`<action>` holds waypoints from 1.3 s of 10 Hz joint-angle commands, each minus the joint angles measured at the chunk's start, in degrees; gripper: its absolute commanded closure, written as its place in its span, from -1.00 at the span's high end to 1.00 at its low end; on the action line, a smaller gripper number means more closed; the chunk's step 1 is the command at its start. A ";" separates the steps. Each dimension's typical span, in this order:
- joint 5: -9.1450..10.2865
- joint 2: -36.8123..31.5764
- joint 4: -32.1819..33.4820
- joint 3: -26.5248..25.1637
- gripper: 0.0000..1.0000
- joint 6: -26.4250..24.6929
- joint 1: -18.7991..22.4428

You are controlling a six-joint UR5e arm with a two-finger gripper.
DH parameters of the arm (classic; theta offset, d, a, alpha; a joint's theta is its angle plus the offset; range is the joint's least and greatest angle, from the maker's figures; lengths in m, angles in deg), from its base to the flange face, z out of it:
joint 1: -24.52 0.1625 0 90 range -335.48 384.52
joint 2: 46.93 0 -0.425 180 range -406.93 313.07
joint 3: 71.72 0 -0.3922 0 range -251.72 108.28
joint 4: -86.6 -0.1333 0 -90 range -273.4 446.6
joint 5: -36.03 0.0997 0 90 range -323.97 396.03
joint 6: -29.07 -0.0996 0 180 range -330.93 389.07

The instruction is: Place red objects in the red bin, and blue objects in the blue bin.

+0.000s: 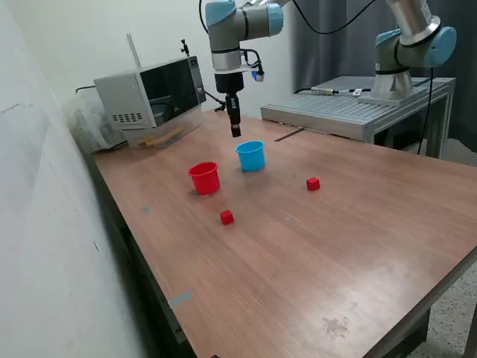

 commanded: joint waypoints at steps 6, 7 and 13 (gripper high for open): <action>-0.07 -1.60 0.35 -9.42 -1.00 2.96 -5.32; -0.07 -1.60 0.44 -10.21 -1.00 3.32 -5.32; -0.42 -1.60 0.61 -9.87 1.00 3.50 -6.11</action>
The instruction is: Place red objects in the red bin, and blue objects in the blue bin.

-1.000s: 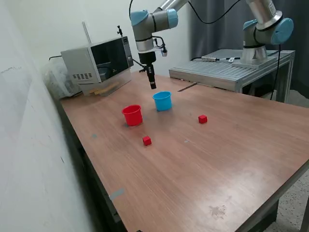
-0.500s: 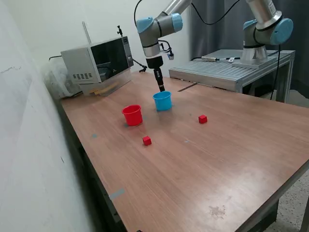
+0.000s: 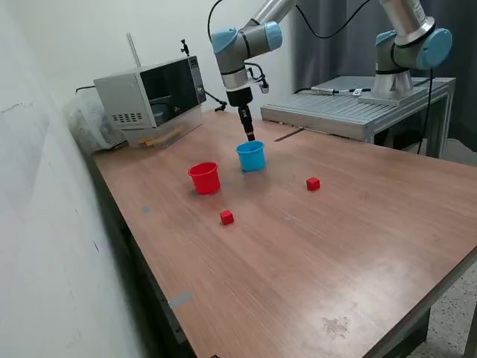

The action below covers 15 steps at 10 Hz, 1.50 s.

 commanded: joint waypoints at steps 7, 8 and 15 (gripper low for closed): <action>1.55 -22.26 -7.92 -7.10 1.00 0.71 16.89; 3.47 -23.60 -8.10 -7.81 1.00 -0.33 20.32; 5.43 -5.62 5.59 -5.45 1.00 -0.69 24.93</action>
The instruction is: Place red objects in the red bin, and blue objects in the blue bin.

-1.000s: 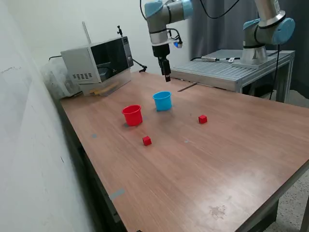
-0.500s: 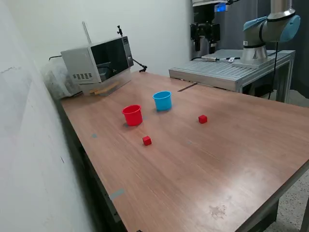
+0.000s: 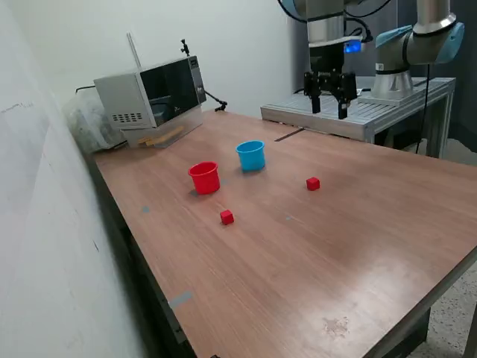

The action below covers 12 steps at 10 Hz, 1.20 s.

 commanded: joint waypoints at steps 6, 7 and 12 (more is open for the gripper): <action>-0.11 15.80 10.76 1.63 1.00 -0.04 -0.61; -0.20 16.25 10.85 1.63 1.00 -0.04 -0.61; -0.73 17.83 11.99 1.81 1.00 -0.04 -2.89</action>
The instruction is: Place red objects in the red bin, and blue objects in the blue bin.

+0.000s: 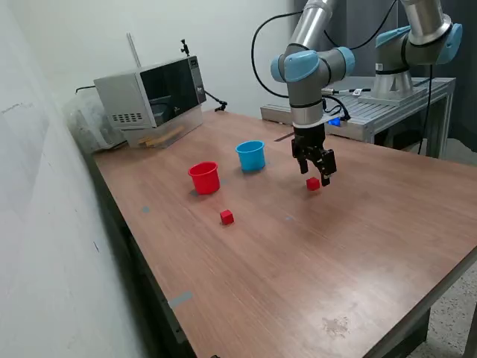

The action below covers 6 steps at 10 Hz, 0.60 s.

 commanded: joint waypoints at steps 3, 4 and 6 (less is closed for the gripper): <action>-0.34 0.29 1.16 -0.16 -1.00 0.09 -0.28; -0.25 0.29 0.89 -0.16 -1.00 0.70 -0.36; -0.51 -0.40 -1.12 0.02 -1.00 3.76 -0.28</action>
